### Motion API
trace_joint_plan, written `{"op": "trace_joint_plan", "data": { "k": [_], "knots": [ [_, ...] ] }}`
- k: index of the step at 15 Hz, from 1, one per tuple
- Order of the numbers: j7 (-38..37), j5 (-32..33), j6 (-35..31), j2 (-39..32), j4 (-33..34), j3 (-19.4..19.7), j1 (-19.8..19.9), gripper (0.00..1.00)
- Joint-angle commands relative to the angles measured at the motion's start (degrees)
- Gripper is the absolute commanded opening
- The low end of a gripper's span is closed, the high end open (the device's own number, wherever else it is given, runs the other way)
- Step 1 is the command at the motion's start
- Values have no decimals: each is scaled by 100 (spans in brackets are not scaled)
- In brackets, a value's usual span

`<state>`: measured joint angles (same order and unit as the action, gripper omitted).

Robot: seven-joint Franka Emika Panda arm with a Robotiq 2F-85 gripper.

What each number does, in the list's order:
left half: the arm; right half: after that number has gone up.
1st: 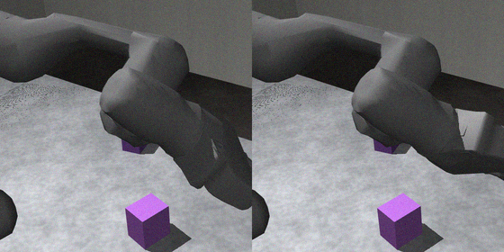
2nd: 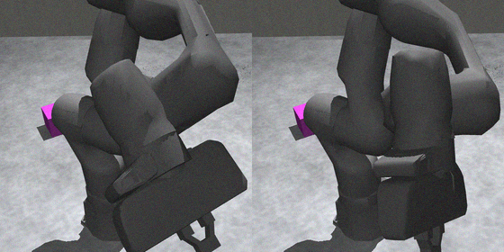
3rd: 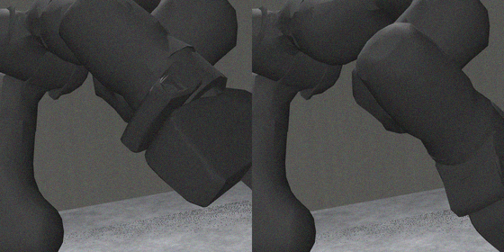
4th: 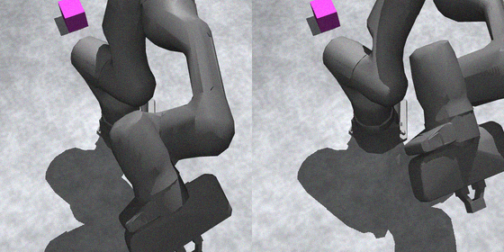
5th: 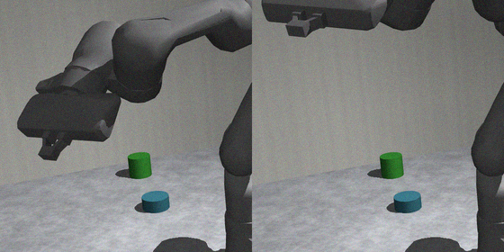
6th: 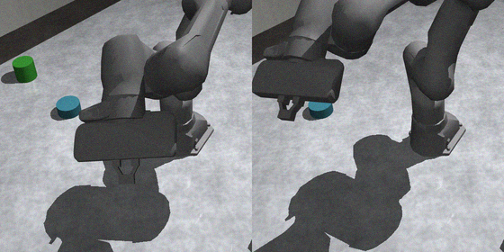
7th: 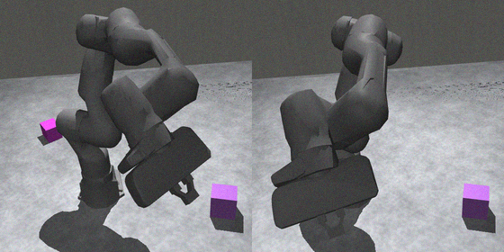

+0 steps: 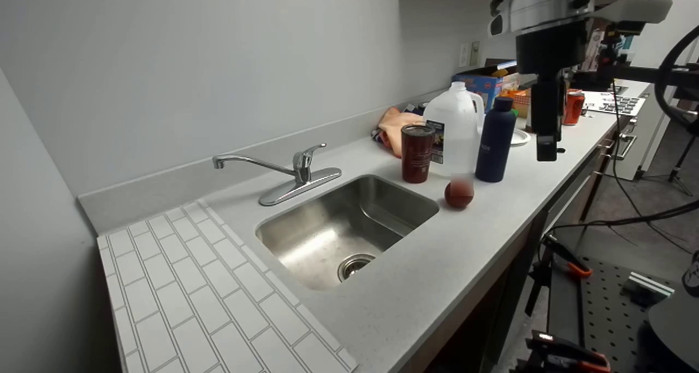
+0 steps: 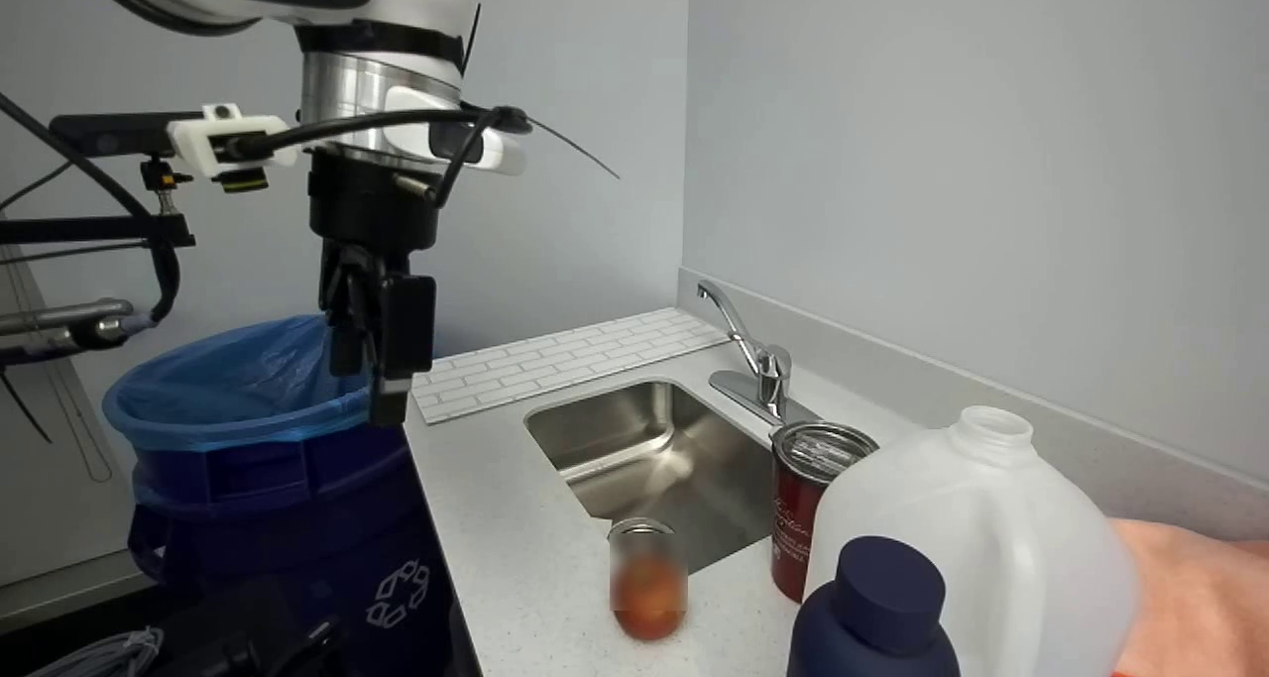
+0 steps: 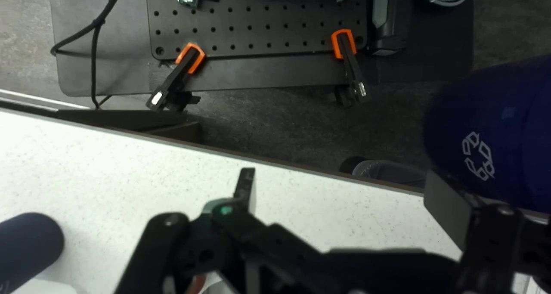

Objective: Push the faucet of the sink slightly to the right.

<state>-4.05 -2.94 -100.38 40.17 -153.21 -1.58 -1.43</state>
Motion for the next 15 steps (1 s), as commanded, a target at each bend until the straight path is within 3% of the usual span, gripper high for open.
{"op": "trace_joint_plan", "data": {
  "k": [1,15],
  "knots": [
    [64,-119,-148,-798,781,-301,-297,100],
    [-28,413,-1651,-3255,3589,-960,-656,100]
  ]
}}
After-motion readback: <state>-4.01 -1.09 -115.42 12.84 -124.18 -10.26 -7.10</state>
